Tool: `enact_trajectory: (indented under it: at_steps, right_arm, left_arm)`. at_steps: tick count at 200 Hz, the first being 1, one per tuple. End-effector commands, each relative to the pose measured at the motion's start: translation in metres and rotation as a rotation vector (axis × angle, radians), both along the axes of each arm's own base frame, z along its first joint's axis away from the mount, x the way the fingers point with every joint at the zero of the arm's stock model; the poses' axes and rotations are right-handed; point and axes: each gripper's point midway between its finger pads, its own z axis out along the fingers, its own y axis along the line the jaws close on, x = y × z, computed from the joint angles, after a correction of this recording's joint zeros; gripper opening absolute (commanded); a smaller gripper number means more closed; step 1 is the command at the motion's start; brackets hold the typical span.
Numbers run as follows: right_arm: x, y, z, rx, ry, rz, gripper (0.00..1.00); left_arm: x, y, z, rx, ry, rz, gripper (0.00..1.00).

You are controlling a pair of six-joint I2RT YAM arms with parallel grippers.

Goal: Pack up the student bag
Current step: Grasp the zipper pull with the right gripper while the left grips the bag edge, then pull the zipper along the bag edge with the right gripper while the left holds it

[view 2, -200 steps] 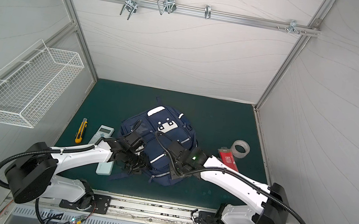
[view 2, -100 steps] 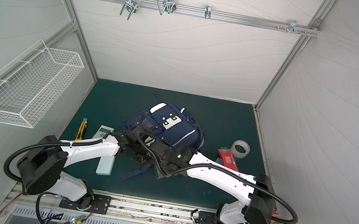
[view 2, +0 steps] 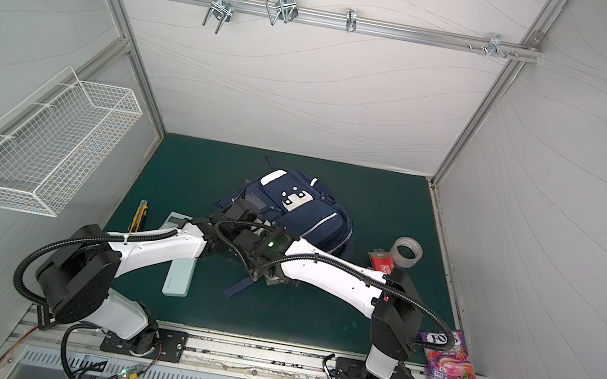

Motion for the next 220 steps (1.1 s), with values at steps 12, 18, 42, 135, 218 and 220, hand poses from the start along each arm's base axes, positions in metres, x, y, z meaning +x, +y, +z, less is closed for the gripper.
enact_trajectory:
  at_steps: [12,18,42,135,218,220]
  right_arm:
    - [0.008,-0.003,-0.009,-0.050,-0.020,-0.025,0.45]
    - [0.008,-0.002,-0.010,-0.045,-0.020,-0.021,0.44]
    - [0.013,-0.004,-0.015,-0.052,-0.034,-0.031,0.44]
    - [0.013,-0.034,-0.019,-0.148,-0.022,-0.103,0.12]
    - [0.013,-0.031,-0.035,-0.068,0.021,-0.081,0.17]
    - [0.013,-0.031,-0.035,-0.068,0.021,-0.080,0.17]
  left_arm:
    - [0.011,-0.033,0.064,-0.207,-0.129,-0.087,0.00]
    - [0.011,-0.034,0.064,-0.214,-0.125,-0.089,0.00]
    - [0.013,-0.035,0.067,-0.229,-0.127,-0.088,0.00]
    - [0.020,-0.034,0.059,-0.209,-0.124,-0.086,0.00]
    - [0.024,-0.032,0.060,-0.208,-0.123,-0.082,0.00]
    - [0.024,-0.032,0.060,-0.208,-0.123,-0.083,0.00]
